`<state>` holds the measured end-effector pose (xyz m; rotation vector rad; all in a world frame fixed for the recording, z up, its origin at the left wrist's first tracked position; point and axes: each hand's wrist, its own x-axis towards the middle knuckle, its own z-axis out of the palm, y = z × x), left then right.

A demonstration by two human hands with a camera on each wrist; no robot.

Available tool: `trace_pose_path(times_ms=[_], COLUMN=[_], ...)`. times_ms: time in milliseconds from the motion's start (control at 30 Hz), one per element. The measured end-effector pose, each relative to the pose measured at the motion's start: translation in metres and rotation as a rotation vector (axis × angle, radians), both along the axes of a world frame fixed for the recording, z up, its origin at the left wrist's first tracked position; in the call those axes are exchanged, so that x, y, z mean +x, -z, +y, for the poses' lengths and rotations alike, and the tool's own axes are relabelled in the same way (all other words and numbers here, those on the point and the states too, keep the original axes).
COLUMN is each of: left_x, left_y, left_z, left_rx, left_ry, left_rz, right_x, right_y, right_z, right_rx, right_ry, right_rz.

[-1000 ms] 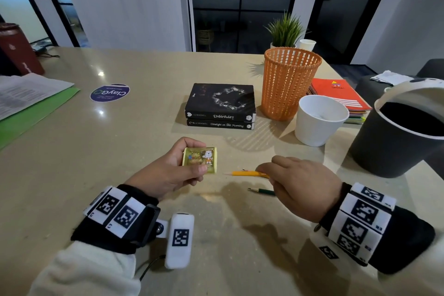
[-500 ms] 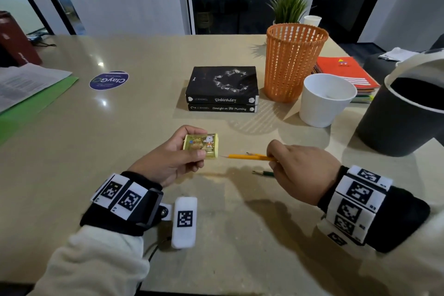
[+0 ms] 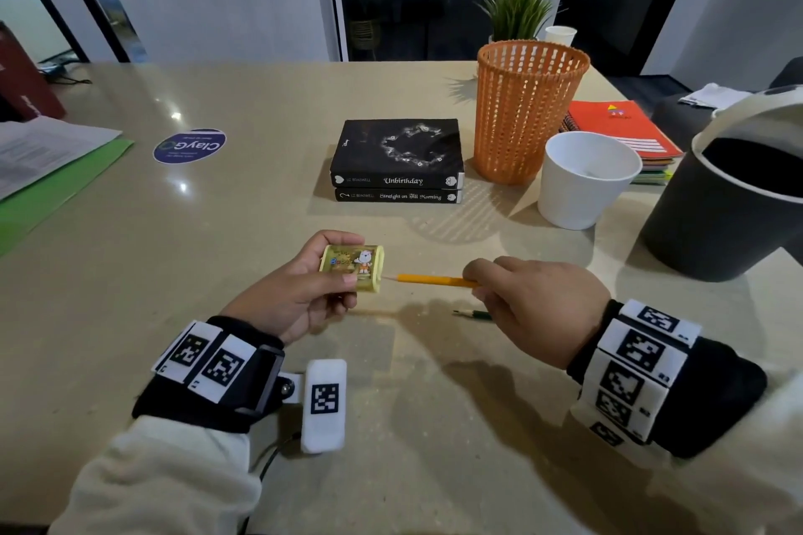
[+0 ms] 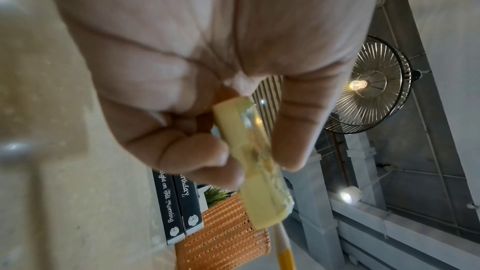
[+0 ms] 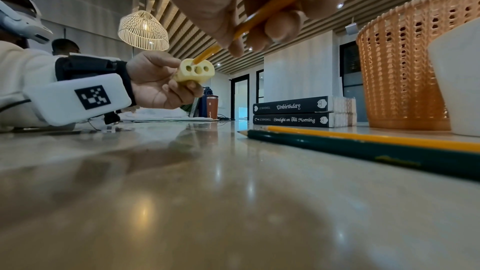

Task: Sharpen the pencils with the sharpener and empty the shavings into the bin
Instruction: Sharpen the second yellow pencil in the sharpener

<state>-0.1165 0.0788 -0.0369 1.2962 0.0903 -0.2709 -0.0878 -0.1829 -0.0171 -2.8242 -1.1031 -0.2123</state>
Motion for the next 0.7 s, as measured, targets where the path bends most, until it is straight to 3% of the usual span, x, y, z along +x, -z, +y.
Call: trace_pose_path(times_ms=[367,700], left_x=[0.002,0.001], left_y=[0.002,-0.001], left_z=[0.002,-0.007], left_rx=[-0.045,-0.001], left_ry=[-0.038,0.075], left_rz=[0.021,0.015], right_x=[0.0,-0.001], right_y=[-0.001,-0.004], right_z=[0.0,0.001], right_rx=[0.055,-0.008], right_ry=[0.042,0.013], right_rz=[0.006,0.016])
